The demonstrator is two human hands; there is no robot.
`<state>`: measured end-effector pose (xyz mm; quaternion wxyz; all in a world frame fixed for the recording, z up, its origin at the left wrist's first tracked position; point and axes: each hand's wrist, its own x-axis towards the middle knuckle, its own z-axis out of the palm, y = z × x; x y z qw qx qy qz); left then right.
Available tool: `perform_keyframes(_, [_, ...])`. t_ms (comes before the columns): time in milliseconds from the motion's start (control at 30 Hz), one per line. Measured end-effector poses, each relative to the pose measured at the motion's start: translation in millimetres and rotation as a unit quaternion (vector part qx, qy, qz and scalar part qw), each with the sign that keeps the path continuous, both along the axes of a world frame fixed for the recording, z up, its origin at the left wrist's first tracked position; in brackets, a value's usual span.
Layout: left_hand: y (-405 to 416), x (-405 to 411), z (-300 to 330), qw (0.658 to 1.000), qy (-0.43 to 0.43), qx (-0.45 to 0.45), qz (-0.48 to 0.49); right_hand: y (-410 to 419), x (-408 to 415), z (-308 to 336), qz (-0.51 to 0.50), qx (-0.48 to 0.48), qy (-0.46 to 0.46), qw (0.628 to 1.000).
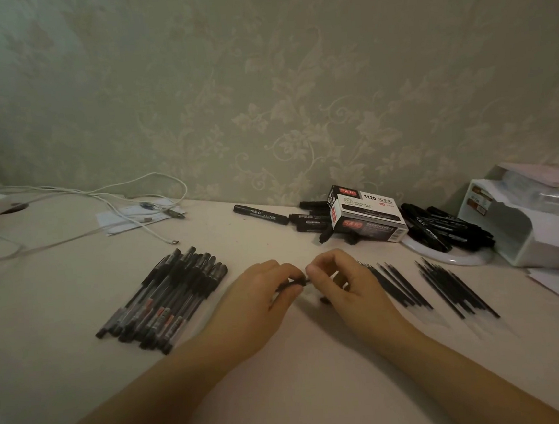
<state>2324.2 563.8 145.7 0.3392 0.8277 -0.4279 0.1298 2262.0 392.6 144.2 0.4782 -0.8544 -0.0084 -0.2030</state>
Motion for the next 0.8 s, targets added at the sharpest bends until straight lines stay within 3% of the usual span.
perform_keyframes(800, [0.2,-3.3,4.9,0.999,0.024,-0.026,0.002,1.0,-1.7,-0.2,0.012,-0.018,-0.005,1.000])
